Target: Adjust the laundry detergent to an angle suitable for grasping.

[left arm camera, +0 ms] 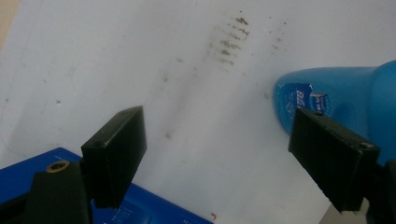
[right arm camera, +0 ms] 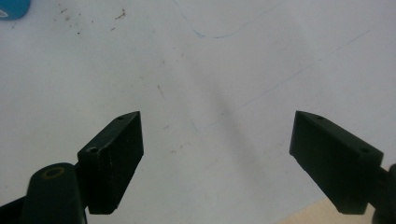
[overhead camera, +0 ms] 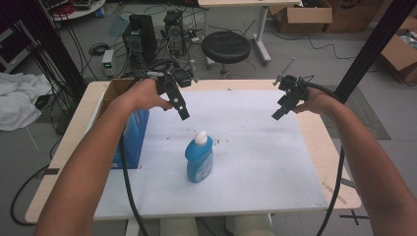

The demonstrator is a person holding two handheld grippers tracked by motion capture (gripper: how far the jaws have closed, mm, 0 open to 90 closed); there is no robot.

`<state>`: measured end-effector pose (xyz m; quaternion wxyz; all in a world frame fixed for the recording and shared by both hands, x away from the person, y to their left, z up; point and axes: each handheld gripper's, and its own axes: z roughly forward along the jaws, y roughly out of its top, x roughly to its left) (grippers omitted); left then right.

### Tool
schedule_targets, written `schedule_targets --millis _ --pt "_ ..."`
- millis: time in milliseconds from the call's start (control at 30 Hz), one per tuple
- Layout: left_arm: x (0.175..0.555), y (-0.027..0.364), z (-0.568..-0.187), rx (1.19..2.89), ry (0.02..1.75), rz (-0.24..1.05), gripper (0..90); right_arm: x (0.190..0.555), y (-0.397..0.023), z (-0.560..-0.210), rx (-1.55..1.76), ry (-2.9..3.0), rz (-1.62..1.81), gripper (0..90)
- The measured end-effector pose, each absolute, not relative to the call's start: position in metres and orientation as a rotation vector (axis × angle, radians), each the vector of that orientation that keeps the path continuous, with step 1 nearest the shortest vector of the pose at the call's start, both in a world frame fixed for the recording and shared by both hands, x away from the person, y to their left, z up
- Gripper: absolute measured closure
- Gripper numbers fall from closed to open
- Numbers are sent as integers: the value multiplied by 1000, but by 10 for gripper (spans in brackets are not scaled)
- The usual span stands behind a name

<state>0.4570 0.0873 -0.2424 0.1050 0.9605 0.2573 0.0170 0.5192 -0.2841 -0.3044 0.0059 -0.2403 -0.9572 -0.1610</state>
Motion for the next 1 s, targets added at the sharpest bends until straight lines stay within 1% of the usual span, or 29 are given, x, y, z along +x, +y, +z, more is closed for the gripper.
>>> schedule_targets --millis 233,467,1000 --pt "456 87 -242 2831 754 54 198 518 -283 -304 -749 -3001 -511 170" --pt "456 89 -240 2821 786 56 191 516 -282 -304 -740 -3002 -513 168" --pt "446 88 -233 2801 815 100 195 510 -285 -301 -735 -3009 -531 168"
